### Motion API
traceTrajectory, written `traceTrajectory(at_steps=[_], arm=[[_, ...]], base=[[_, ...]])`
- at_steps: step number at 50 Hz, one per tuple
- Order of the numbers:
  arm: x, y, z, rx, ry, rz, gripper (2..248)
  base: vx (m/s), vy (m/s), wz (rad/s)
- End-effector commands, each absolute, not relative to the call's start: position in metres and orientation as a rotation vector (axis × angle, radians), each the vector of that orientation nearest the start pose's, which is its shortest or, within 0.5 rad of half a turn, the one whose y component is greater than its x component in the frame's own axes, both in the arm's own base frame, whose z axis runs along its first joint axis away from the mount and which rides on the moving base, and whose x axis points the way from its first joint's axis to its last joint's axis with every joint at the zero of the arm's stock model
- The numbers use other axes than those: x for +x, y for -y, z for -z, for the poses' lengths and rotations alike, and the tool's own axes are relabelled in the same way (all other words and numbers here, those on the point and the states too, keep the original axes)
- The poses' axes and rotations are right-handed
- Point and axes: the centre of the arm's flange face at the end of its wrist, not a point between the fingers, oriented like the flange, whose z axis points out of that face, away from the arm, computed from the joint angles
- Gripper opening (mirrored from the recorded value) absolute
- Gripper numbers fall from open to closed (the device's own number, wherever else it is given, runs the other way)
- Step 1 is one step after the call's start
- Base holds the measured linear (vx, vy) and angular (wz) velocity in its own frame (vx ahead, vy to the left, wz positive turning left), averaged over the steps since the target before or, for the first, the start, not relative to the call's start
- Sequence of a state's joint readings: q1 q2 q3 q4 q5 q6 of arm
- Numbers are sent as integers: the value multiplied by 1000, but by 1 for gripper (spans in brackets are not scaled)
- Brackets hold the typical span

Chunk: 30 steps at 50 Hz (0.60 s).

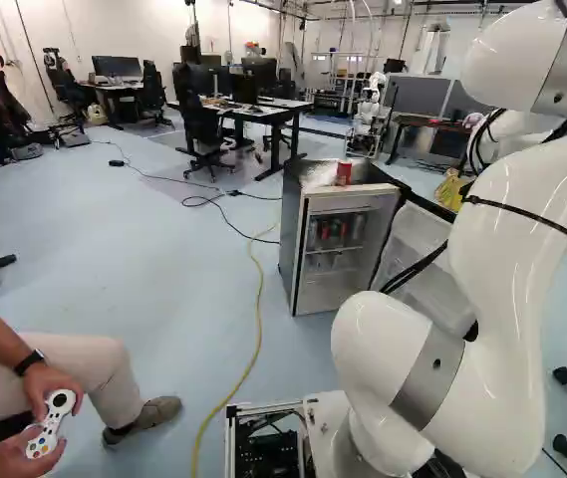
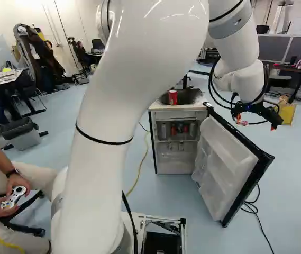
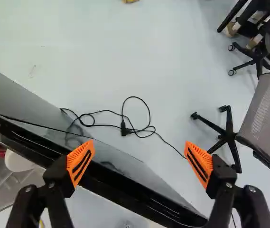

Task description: Grab a drink from the fridge

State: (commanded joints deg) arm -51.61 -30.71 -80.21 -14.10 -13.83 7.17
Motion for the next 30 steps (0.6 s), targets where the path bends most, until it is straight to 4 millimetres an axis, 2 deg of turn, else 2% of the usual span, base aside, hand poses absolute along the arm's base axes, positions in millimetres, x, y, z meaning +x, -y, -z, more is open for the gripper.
traceTrajectory(at_steps=[30], arm=[[437,572,-451,-3027,-1445,766,247]], base=[[0,0,0]])
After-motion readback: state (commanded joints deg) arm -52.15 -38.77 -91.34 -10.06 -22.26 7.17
